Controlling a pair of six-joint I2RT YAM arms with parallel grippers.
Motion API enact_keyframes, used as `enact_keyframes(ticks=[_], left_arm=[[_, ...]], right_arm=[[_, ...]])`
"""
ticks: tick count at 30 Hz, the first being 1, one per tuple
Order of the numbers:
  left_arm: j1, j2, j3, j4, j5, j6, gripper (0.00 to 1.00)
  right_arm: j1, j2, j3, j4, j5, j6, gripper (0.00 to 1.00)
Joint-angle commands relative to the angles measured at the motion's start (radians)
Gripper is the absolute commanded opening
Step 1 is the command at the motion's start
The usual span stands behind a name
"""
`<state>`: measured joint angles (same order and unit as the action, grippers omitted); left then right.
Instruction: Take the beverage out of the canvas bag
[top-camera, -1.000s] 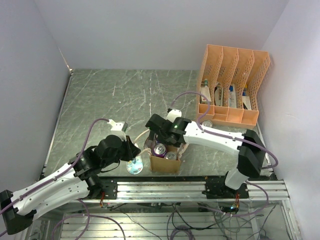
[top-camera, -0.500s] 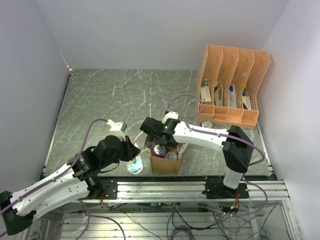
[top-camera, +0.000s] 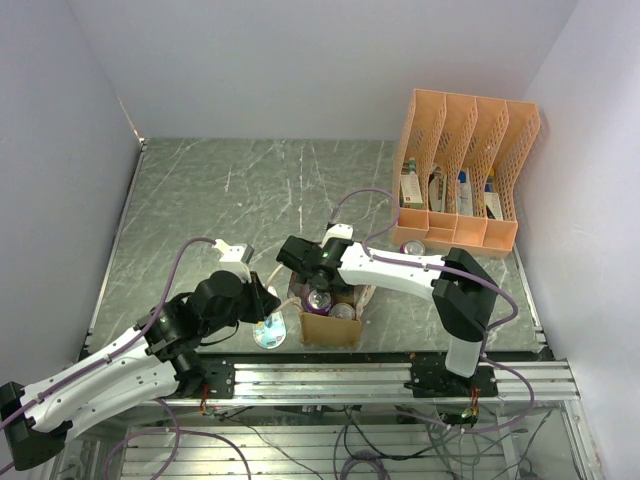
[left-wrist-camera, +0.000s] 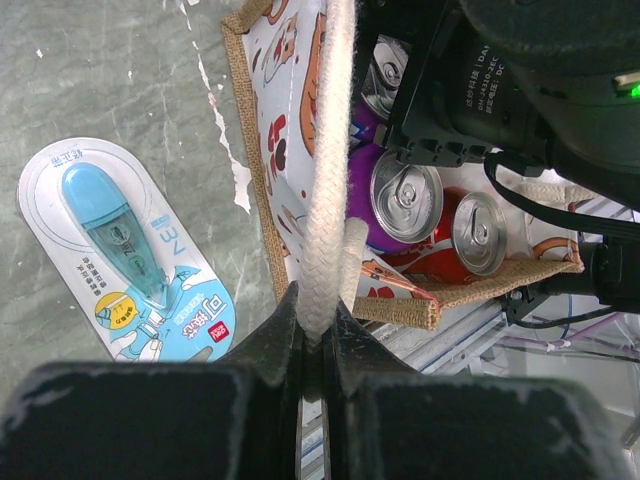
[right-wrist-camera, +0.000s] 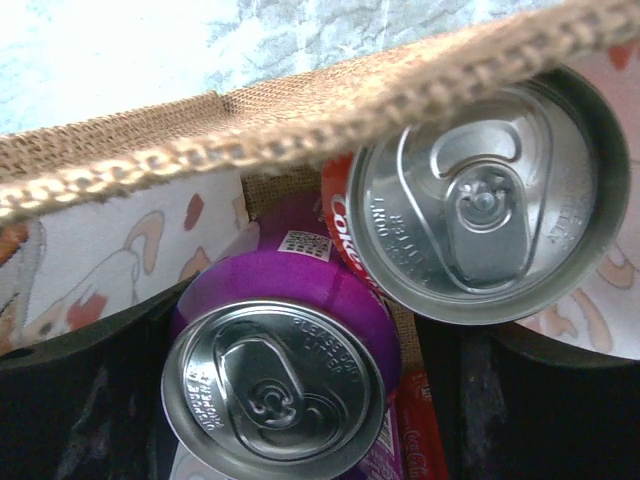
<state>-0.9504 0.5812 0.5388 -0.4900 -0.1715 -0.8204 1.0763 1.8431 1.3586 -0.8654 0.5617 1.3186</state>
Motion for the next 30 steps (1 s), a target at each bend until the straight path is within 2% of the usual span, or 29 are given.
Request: enact_keyframes(ticks=[1,6,8,10,17,22,26,30], left_arm=[[0.003,-0.016,-0.008,-0.033,0.011,-0.008,0.07],[0.003,-0.014,-0.007,-0.034,0.013,-0.010,0.07],[0.003,-0.012,-0.008,-0.033,0.013,-0.010,0.07],[0.002,-0.011,-0.007,-0.034,0.013,-0.010,0.07],[0.003,-0.004,-0.002,-0.032,0.010,-0.004,0.07],[0.004,0.001,-0.005,-0.023,0.011,-0.005,0.07],[0.003,0.008,-0.007,-0.015,0.013,-0.003,0.07],[0.003,0.019,-0.006,-0.009,0.016,0.000,0.07]], right_arm=[[0.001,0.030,0.022,0.003,0.028,-0.004,0.78],[0.001,0.004,0.042,-0.004,0.013,-0.025,0.64],[0.001,-0.010,0.053,-0.006,0.003,-0.040,0.44],[0.001,-0.028,0.062,-0.009,-0.008,-0.050,0.30],[0.001,-0.110,0.057,0.005,-0.047,-0.094,0.08],[0.000,-0.166,0.053,0.019,-0.093,-0.156,0.00],[-0.001,-0.174,0.095,-0.002,-0.130,-0.242,0.00],[-0.001,-0.165,0.142,-0.077,-0.100,-0.248,0.00]])
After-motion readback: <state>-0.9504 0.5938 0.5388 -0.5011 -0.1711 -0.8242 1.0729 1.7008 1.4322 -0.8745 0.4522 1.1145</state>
